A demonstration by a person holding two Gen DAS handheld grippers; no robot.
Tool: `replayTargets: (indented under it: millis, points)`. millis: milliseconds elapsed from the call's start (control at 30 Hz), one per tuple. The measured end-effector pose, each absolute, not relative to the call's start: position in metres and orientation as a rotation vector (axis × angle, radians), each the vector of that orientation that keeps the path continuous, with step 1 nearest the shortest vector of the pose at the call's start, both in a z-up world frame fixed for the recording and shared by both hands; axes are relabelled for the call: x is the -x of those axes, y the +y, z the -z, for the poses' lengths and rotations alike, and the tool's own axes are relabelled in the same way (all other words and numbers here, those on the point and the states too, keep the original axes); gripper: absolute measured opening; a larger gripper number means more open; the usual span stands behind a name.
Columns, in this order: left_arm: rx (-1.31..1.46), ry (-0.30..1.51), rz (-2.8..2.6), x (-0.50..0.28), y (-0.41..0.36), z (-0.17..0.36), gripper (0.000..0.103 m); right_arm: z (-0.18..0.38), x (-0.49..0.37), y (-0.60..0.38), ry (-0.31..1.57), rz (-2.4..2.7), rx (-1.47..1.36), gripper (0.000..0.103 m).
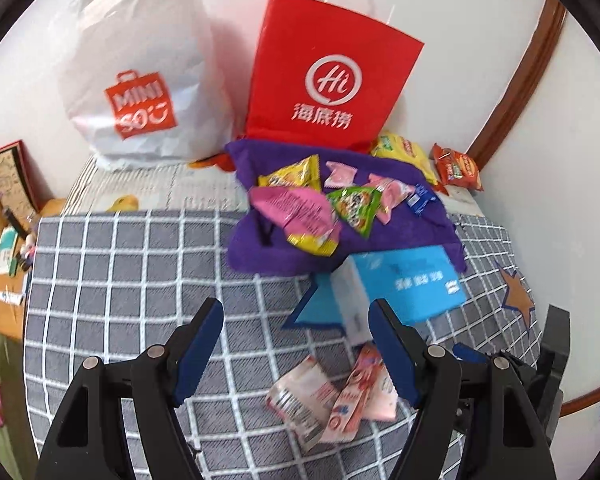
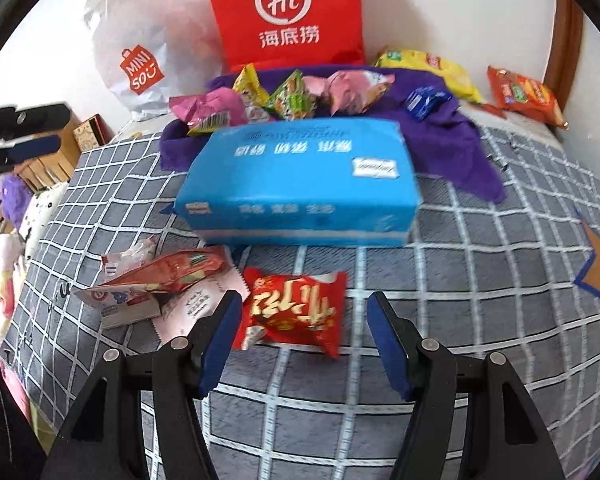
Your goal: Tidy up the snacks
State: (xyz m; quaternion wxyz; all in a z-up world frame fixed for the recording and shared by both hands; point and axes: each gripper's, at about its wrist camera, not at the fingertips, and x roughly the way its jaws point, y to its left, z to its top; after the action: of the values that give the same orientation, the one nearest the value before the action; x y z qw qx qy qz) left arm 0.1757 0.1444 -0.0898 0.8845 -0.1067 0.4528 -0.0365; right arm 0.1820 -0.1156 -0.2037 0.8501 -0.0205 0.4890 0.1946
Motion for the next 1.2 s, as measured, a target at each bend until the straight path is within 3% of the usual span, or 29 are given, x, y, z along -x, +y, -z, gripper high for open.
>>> replayTargets:
  millis: [267,367,733,867,967,1200]
  points:
    - [0.22,0.974,0.031,-0.148,0.155,0.112,0.073,0.229,-0.184,-0.097,1.044,-0.392,0.113,0.063]
    - [0.22,0.993,0.019,-0.141,0.155,0.121,0.073,0.23,-0.183,-0.097,1.013,-0.389,0.141,0.041]
    - [0.22,1.024,0.046,-0.135,0.134,0.143,0.073,0.22,-0.17,-0.141,0.999,-0.396,0.1,0.042]
    - [0.206,1.025,0.093,-0.141,0.116,0.146,0.073,0.221,-0.167,-0.146,1.007,-0.396,0.155,0.045]
    - [0.169,1.03,0.142,-0.148,0.098,0.151,0.073,0.22,-0.16,-0.15,0.986,-0.366,0.218,0.066]
    - [0.082,1.066,0.181,-0.159,0.068,0.17,0.073,0.218,-0.15,-0.167,0.961,-0.337,0.246,0.072]
